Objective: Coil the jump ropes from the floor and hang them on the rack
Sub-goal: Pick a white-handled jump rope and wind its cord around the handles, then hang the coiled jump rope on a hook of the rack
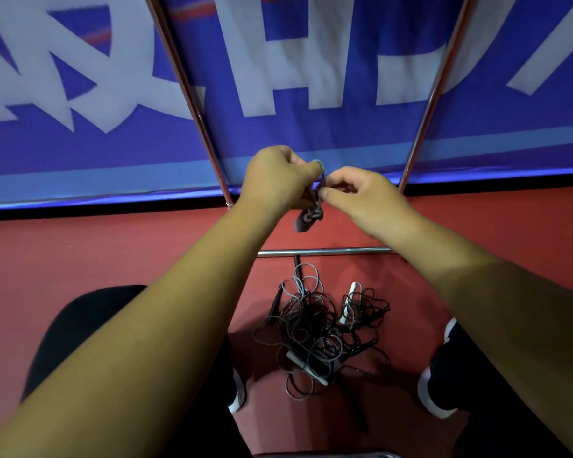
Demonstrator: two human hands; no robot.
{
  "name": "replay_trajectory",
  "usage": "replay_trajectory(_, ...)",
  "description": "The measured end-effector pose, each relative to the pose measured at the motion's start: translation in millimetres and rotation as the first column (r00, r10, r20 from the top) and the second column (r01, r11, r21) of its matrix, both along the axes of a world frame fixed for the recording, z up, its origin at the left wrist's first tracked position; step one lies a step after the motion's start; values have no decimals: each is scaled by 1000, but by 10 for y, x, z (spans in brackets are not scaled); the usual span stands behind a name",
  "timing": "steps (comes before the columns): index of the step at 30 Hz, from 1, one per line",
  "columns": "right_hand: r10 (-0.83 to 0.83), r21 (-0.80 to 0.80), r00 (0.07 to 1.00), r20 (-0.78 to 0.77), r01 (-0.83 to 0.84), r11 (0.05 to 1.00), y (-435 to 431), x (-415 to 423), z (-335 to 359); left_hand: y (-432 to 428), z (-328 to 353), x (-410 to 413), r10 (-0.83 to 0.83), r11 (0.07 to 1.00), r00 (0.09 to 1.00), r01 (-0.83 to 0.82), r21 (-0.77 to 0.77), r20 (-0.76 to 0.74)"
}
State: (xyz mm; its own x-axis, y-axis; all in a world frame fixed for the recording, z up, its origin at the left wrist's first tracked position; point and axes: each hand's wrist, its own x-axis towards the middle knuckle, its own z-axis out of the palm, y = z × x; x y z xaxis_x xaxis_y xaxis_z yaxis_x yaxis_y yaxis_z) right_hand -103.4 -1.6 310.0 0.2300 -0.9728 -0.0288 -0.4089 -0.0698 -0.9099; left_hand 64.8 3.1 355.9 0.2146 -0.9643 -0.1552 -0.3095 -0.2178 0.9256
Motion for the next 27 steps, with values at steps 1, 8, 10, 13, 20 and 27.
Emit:
replay_trajectory(1, -5, -7, 1000, 11, 5, 1000, 4, 23, 72, 18, 59, 16, -6, 1000, 1000, 6, -2, -8)
replay_trajectory(8, -46, -41, 999, 15, 46, 998, 40, 222, 805, 188, 662, 164, -47, 996, 987, 36, -79, -151)
replay_trajectory(10, -60, -72, 998, 9, 60, 996, 33, 266, 1087, 190, 874, 207, -83, 991, 977, 61, -117, -195)
replay_trajectory(13, -89, -103, 996, 32, 92, 990, -28, 324, 1471, 160, 1196, 250, -98, 983, 966, 56, -173, -241)
replay_trajectory(20, -81, -152, 991, 103, 96, 984, -269, 445, 2339, -65, 1949, 350, -73, 944, 990, 31, -327, -118)
replay_trajectory(27, -88, -178, 986, 141, 112, 978, -628, 554, 3034, -441, 2614, 416, 26, 892, 999, -36, -451, -30)
